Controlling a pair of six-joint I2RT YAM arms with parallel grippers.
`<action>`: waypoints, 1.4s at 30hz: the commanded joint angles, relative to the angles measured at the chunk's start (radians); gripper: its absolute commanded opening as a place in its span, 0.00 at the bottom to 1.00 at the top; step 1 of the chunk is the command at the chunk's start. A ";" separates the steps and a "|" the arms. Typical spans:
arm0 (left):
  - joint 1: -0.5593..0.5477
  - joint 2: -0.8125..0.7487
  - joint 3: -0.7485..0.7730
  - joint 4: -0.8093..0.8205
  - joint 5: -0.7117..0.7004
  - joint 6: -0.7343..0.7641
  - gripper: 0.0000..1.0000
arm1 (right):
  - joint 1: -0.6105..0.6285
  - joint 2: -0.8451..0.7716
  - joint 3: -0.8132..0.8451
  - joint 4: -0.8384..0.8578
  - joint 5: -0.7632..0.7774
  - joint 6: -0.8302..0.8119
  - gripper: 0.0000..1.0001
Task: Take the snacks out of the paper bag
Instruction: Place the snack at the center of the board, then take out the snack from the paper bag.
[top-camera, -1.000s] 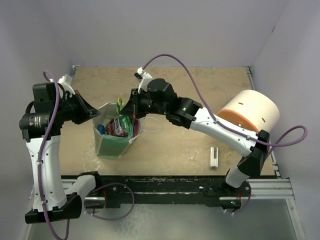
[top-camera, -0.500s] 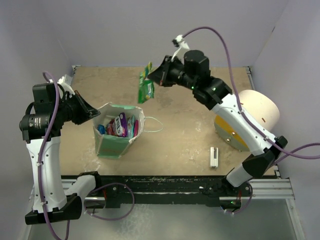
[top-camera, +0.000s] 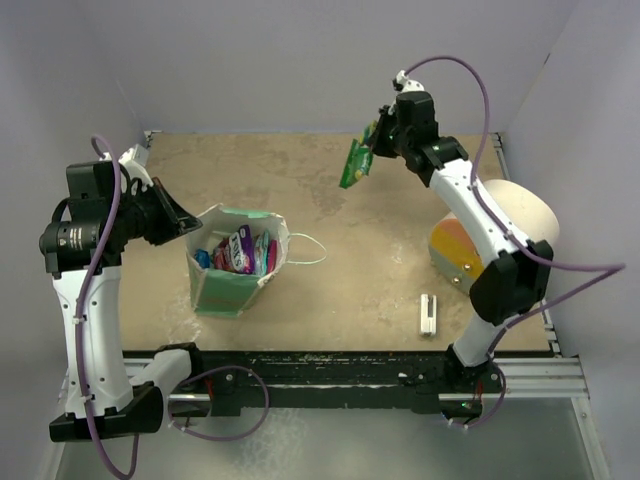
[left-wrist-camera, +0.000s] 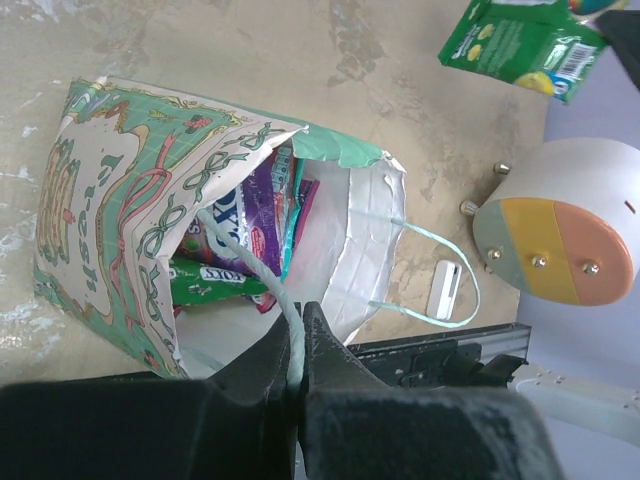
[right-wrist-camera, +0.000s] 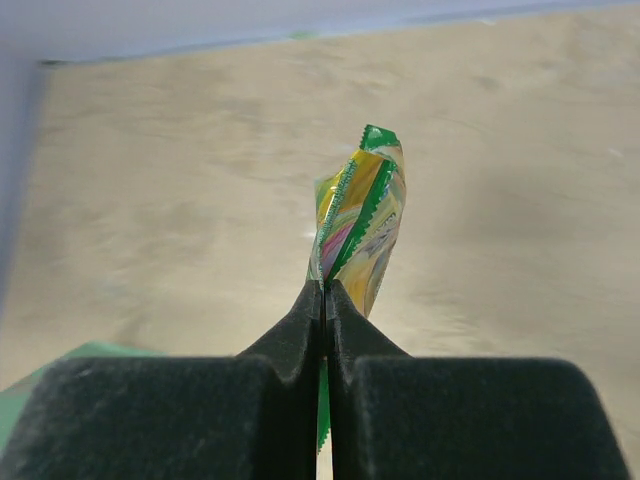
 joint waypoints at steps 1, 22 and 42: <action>0.002 0.002 0.048 0.003 0.031 0.033 0.00 | -0.103 0.061 -0.032 0.007 0.091 -0.115 0.00; 0.003 0.013 0.045 0.012 0.041 0.036 0.00 | -0.029 0.451 0.215 -0.037 -0.384 0.037 0.58; 0.004 -0.131 -0.168 0.297 0.208 -0.018 0.00 | 0.248 -0.129 -0.217 0.096 -0.418 0.186 0.64</action>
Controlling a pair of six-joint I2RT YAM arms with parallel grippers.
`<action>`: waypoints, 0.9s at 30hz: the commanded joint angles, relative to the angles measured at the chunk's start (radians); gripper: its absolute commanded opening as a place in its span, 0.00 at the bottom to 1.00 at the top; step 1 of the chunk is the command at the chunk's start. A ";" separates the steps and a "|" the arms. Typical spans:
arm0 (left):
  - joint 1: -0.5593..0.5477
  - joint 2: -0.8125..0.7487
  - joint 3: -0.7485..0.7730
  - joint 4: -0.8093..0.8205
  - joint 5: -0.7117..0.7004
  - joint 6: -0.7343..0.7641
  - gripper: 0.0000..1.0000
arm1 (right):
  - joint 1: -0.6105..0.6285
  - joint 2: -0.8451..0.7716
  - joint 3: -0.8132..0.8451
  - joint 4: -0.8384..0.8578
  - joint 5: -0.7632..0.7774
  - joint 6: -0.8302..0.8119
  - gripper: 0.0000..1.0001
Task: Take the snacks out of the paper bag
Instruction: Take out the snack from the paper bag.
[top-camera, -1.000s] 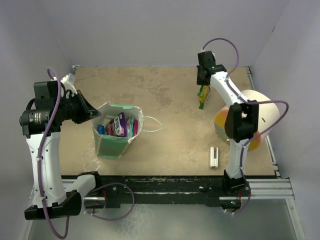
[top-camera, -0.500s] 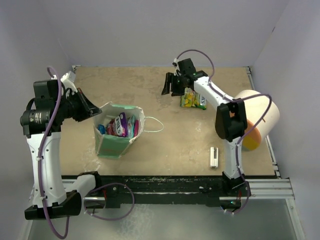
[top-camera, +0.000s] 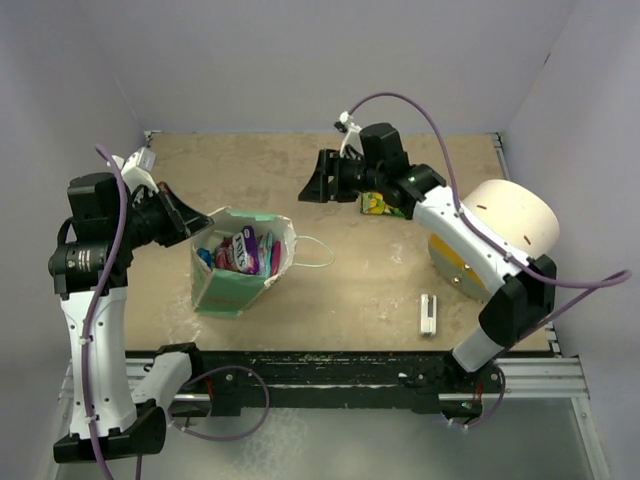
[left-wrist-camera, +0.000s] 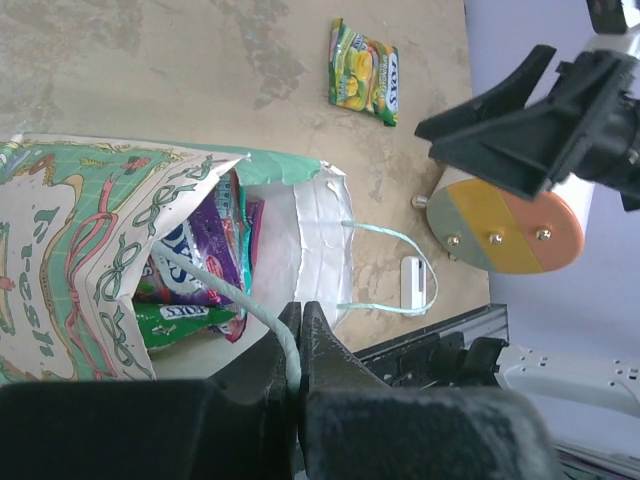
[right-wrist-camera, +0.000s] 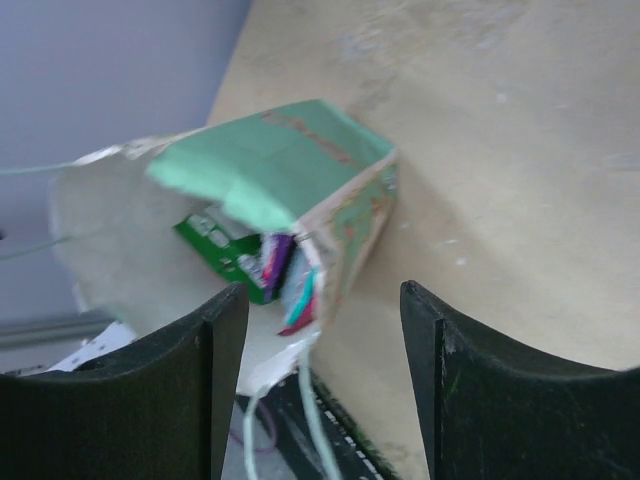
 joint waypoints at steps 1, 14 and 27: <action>0.003 -0.023 -0.024 0.096 0.060 -0.021 0.00 | 0.121 -0.086 -0.055 0.129 0.046 0.114 0.64; 0.003 -0.021 -0.023 0.044 0.046 0.005 0.00 | 0.435 -0.018 -0.006 0.167 0.370 0.164 0.45; 0.004 -0.030 -0.038 -0.018 0.051 0.009 0.00 | 0.506 0.121 -0.008 0.162 0.602 0.242 0.53</action>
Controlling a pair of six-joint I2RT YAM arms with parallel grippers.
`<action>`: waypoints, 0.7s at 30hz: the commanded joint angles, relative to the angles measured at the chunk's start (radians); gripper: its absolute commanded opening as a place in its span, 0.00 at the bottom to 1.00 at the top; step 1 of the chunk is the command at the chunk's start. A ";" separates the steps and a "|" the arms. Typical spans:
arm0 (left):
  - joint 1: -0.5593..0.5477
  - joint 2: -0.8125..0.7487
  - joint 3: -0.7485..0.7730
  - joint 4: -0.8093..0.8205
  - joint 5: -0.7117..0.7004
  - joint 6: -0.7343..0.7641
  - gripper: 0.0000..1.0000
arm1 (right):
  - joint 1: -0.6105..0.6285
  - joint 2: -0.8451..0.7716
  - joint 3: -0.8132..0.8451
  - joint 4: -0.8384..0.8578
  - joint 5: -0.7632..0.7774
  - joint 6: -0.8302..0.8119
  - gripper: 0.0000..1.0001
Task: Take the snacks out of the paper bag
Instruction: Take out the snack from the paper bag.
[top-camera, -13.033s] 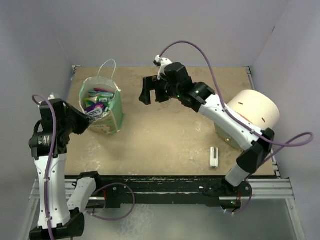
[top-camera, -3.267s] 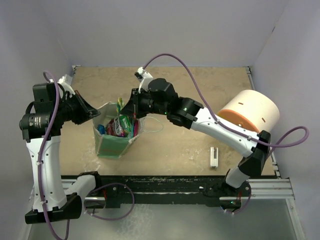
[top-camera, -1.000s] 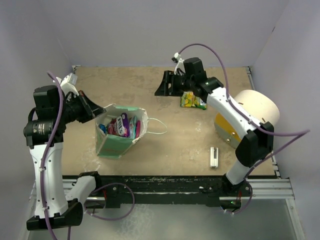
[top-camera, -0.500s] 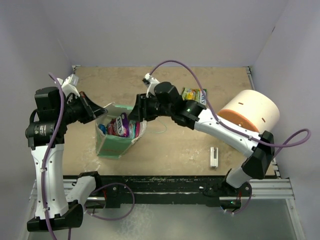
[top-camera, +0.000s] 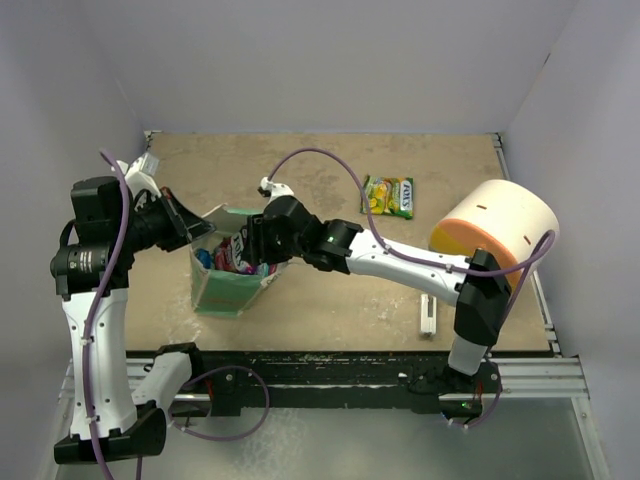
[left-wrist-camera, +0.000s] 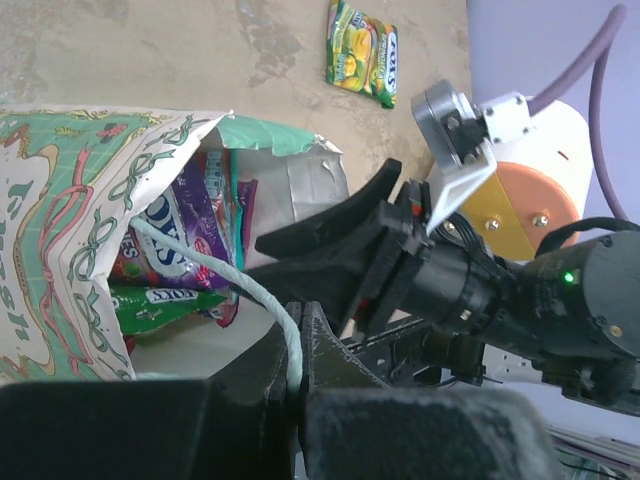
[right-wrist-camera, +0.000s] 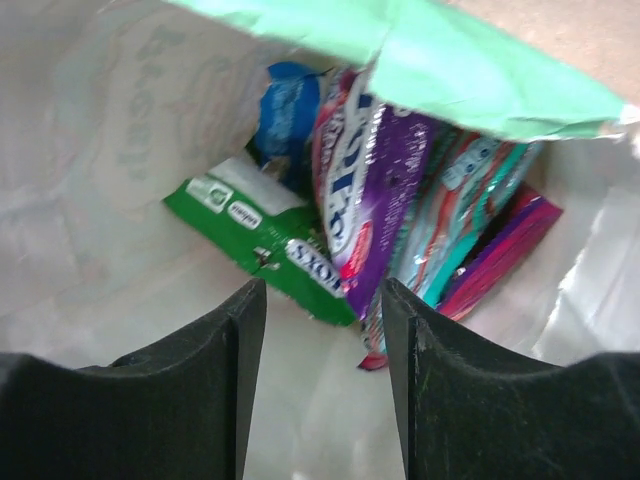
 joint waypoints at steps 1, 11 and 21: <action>0.003 -0.019 -0.007 -0.008 0.024 0.013 0.00 | -0.005 0.018 0.039 0.043 0.128 0.054 0.53; 0.003 -0.035 -0.008 -0.023 0.042 0.002 0.00 | -0.005 0.127 0.103 0.052 0.185 0.111 0.56; 0.003 -0.056 -0.022 -0.018 0.074 -0.024 0.00 | 0.005 0.204 0.157 0.053 0.195 0.150 0.50</action>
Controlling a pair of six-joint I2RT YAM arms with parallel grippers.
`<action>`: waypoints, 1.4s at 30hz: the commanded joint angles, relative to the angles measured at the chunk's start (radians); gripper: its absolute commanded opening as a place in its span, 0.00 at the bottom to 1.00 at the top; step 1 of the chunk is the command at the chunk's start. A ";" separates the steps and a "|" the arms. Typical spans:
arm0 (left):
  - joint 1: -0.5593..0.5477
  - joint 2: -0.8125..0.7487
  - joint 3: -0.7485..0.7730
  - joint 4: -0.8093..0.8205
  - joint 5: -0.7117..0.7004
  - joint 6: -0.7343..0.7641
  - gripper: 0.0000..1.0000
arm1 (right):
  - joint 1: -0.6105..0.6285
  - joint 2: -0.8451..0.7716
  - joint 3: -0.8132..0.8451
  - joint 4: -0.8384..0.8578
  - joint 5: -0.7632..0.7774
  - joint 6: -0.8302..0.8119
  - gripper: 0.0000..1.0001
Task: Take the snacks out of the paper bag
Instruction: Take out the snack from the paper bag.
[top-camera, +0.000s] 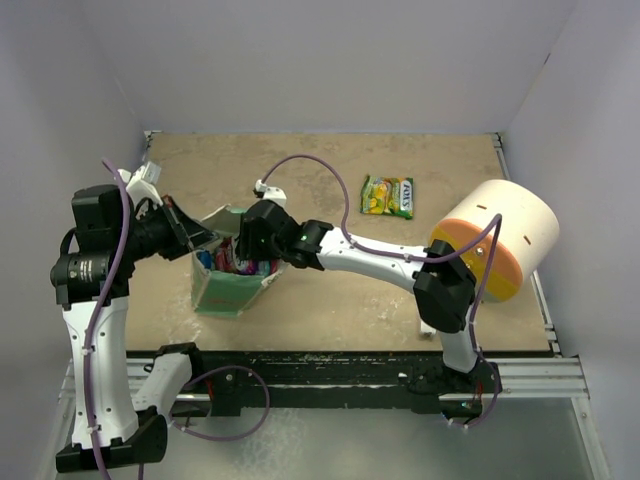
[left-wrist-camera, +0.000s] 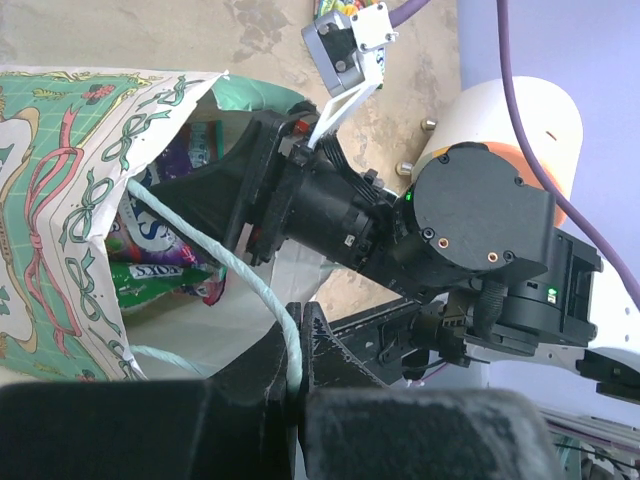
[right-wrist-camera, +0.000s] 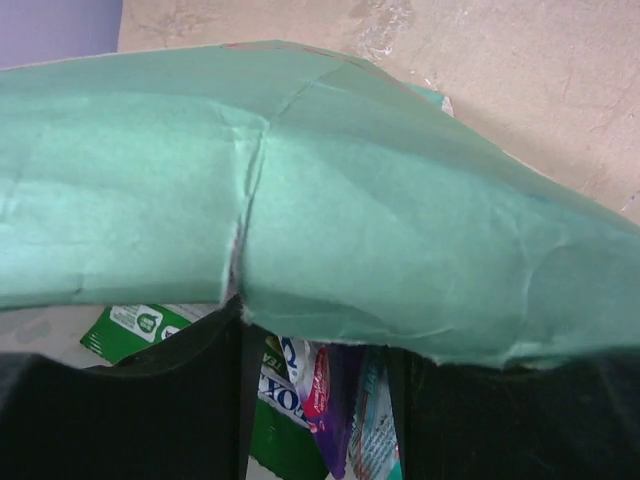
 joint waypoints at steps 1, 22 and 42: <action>0.002 -0.019 0.005 0.021 0.043 -0.013 0.00 | 0.008 0.001 0.067 0.058 0.038 0.027 0.48; 0.003 -0.024 0.010 -0.020 0.009 -0.005 0.00 | 0.010 -0.017 0.110 0.167 -0.016 0.014 0.00; 0.004 0.026 0.049 -0.057 -0.075 0.024 0.00 | 0.007 -0.398 0.010 0.094 -0.044 -0.141 0.00</action>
